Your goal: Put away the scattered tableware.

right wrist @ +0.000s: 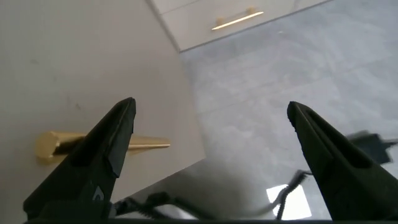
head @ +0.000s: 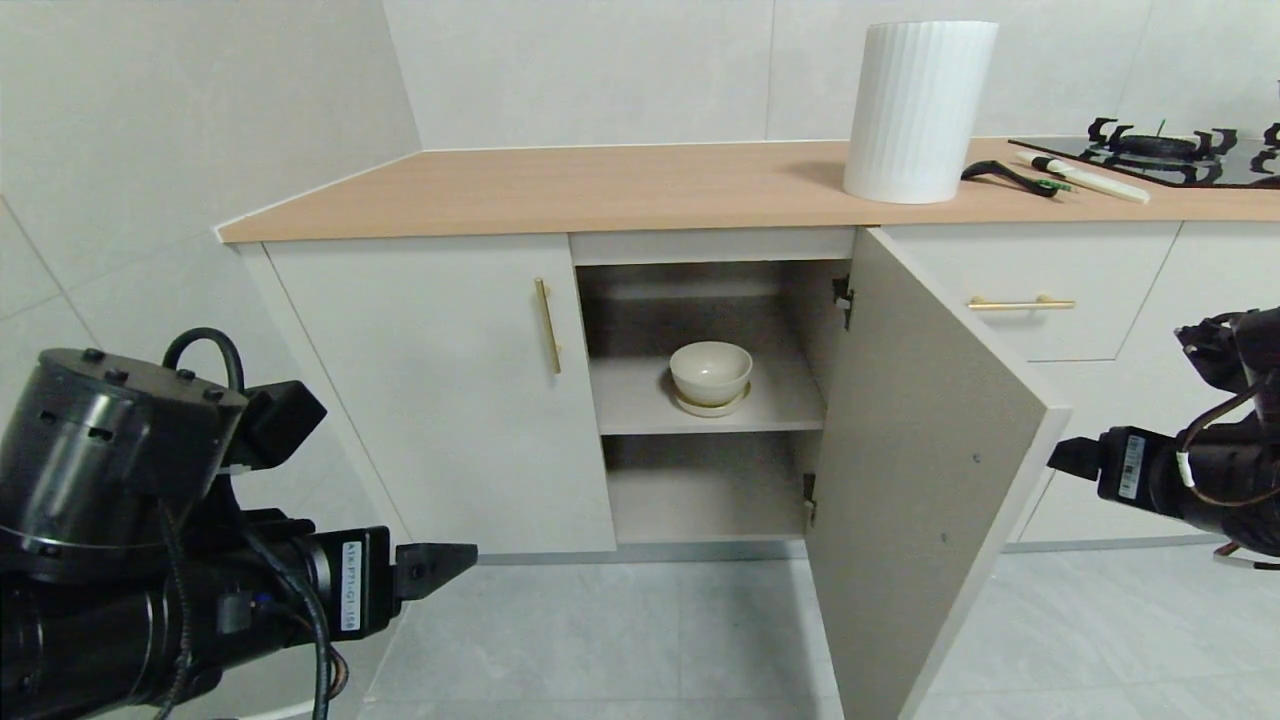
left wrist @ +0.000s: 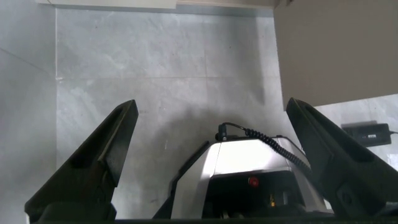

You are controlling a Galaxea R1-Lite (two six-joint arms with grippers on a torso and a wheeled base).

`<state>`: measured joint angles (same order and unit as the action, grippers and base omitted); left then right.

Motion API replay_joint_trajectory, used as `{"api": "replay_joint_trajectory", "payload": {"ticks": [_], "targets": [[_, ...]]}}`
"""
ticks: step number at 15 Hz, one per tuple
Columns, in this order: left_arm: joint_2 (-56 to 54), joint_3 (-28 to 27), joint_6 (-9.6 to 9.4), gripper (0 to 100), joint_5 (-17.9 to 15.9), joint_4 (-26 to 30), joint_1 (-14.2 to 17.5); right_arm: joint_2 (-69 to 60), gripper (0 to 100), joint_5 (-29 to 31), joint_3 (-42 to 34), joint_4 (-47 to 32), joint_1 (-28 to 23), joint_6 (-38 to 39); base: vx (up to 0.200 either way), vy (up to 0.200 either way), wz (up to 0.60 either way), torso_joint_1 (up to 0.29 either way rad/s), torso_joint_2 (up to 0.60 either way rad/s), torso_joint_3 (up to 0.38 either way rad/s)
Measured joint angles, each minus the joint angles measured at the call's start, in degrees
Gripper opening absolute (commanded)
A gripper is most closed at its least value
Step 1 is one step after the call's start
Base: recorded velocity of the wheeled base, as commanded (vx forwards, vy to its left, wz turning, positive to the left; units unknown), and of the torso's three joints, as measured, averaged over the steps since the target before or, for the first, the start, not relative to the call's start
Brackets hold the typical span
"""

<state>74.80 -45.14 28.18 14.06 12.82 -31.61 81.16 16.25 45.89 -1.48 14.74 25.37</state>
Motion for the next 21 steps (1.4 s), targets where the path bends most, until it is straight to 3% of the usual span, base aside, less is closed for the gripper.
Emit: {"api": "replay_joint_trajectory", "payload": {"ticks": [8, 10, 16, 21], "targets": [[-0.6, 0.0, -0.07, 100, 0.6, 0.0, 0.0, 7.8, 100, -0.8, 2.6, 6.0, 11.7, -2.0, 0.0, 0.0, 0.0, 0.0, 0.0, 0.0], [-0.5, 0.0, -0.13, 100, 2.1, 0.0, 0.0, 11.1, 100, -2.5, 6.0, 6.1, 13.0, -4.4, 0.0, 0.0, 0.0, 0.0, 0.0, 0.0], [-0.4, -0.1, -0.05, 100, 2.4, -1.1, 0.1, 20.8, 100, -9.8, 16.9, 6.2, 15.9, -8.7, 0.0, 0.0, 0.0, 0.0, 0.0, 0.0], [-0.4, 0.0, -0.24, 100, 2.4, -1.3, 0.0, 25.7, 100, -11.8, 20.4, 8.5, 16.0, -8.8, 0.0, 0.0, 0.0, 0.0, 0.0, 0.0]]}}
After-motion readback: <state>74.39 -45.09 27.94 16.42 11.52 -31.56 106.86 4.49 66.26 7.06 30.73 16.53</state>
